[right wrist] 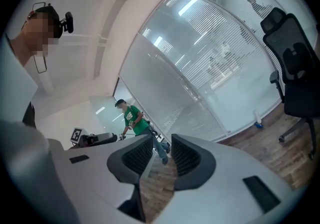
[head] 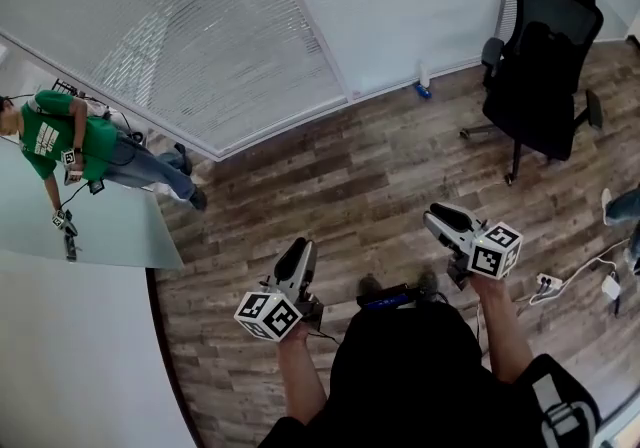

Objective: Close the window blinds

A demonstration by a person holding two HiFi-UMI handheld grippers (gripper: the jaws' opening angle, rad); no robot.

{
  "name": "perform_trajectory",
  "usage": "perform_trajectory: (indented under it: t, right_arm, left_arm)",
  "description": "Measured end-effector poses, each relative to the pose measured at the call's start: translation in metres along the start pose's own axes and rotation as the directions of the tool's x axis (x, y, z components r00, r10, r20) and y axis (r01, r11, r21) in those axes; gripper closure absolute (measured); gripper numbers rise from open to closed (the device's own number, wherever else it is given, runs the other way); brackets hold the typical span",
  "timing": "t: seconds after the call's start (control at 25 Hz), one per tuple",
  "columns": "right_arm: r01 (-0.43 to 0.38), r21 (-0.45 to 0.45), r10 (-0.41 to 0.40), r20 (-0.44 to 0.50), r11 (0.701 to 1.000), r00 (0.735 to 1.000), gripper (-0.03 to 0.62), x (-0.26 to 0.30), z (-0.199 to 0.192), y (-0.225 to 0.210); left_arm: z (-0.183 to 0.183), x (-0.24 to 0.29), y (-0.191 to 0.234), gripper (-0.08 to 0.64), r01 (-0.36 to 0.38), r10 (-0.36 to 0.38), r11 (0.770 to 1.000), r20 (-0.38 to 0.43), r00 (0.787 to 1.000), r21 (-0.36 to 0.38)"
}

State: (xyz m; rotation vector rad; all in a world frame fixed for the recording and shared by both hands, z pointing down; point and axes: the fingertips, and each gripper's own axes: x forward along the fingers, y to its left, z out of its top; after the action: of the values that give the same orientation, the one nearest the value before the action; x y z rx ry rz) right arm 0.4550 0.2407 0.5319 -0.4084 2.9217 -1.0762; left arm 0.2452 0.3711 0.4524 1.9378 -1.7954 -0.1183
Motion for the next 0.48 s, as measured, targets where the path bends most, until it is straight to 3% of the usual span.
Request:
perform_trajectory:
  t: [0.16,0.48]
  right_arm:
    - [0.016,-0.01,-0.016,0.016,1.0,1.0,0.468,-0.007,0.0,0.008]
    - [0.092,-0.038,-0.09,0.056,0.995,0.994,0.468,0.002,0.006,0.044]
  left_arm:
    - [0.003,-0.002,-0.008,0.45,0.038,-0.039,0.999,0.009,0.999,0.018]
    - [0.03,-0.007,0.016,0.451,0.124,-0.125,0.992,0.055,0.991,0.009]
